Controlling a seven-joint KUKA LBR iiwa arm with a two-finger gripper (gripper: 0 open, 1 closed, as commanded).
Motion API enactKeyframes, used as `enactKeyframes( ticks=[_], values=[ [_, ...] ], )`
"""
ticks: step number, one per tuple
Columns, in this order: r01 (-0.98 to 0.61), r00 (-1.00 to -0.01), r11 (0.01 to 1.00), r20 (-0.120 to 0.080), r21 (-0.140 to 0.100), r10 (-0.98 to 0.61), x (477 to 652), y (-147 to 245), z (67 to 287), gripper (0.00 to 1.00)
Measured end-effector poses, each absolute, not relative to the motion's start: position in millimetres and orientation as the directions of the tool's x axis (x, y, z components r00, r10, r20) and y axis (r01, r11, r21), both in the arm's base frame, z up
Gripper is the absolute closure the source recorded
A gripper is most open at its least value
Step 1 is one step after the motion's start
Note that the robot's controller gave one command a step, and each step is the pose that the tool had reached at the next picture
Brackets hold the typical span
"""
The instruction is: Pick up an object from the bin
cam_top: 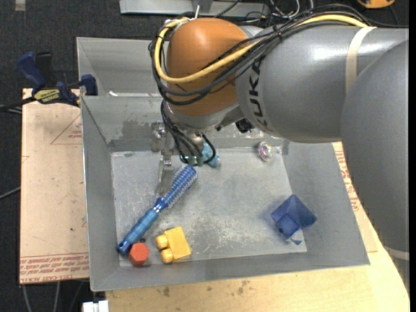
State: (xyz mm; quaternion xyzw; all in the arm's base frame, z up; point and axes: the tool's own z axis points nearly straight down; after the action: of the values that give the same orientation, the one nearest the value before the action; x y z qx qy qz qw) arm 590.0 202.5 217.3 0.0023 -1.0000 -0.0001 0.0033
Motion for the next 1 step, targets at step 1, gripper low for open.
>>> enactKeyframes(
  ticks=[1],
  values=[
    [-0.619,-0.785,0.785,0.000,0.001,-0.619,596.0,137.7,68.9,0.00]
  ],
)
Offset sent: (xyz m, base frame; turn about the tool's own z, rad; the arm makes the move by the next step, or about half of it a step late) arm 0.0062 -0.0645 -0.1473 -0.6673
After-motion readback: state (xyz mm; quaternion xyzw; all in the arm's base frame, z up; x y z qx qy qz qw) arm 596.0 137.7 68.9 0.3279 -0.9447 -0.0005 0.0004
